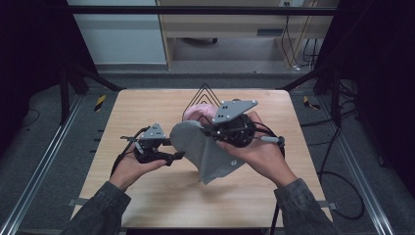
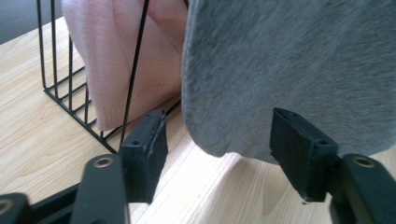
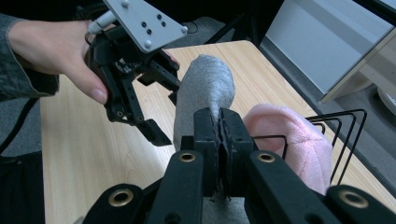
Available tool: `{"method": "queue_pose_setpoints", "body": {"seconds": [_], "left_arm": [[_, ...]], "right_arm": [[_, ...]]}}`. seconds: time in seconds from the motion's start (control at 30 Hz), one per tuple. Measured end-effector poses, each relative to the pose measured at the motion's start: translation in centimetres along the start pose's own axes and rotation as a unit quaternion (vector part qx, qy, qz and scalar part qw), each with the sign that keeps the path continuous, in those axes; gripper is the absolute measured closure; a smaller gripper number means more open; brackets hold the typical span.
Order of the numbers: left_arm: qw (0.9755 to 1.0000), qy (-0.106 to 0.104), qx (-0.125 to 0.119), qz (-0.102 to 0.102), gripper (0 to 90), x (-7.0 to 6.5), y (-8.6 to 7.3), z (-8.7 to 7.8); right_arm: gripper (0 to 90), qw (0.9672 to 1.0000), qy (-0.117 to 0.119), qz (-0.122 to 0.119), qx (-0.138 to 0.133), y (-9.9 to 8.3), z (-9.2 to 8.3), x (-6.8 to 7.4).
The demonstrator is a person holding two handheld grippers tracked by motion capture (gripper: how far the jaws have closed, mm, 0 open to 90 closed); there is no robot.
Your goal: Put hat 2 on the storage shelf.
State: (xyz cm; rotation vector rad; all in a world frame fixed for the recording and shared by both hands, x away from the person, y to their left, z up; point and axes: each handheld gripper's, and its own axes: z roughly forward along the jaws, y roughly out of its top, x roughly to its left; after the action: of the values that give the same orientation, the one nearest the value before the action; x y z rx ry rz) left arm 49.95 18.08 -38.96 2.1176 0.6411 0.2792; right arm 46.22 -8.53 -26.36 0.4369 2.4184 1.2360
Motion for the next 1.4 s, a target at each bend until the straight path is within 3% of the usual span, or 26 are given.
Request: {"method": "queue_pose_setpoints", "body": {"seconds": [0.17, 0.3, 0.43, 0.63, 0.77, 0.97, 1.17, 1.4], "left_arm": [[0.9999, -0.008, 0.006, 0.007, 49.3, -0.1, -0.1, 0.8], [0.9998, -0.014, 0.008, 0.015, 72.8, -0.3, 0.0, 1.4], [0.9996, -0.019, 0.014, 0.018, 84.7, -0.5, 0.4, 1.3], [0.9988, -0.012, 0.024, 0.04, 86.5, -1.4, 2.1, -0.3], [0.9986, 0.004, 0.022, 0.048, 86.5, -1.8, 4.1, -2.0], [0.9974, 0.029, 0.022, 0.063, 86.4, -2.0, 7.6, -4.8], [0.9966, 0.047, 0.017, 0.066, 86.5, -1.3, 10.7, -6.8], [0.9964, 0.06, -0.002, 0.061, 86.6, -0.7, 11.7, -7.3]], "right_arm": [[86.9, 1.0, 0.002, 0.004, -0.002, -0.2, 0.0, -0.1], [86.9, 0.9998, -0.004, 0.019, 0.003, -1.3, 0.1, -0.5], [86.9, 0.9991, -0.011, 0.042, 0.004, -2.8, 0.0, -1.4], [86.8, 0.997, -0.028, 0.073, 0.002, -4.4, -0.8, -2.7], [86.8, 0.9949, -0.038, 0.093, -0.012, -4.8, -1.3, -3.3], [86.8, 0.9918, -0.049, 0.108, -0.046, -3.9, -2.4, -4.1], [86.8, 0.9891, -0.054, 0.12, -0.067, -2.4, -3.5, -5.3], [86.8, 0.9872, -0.061, 0.124, -0.081, -1.5, -3.7, -6.1]]}}
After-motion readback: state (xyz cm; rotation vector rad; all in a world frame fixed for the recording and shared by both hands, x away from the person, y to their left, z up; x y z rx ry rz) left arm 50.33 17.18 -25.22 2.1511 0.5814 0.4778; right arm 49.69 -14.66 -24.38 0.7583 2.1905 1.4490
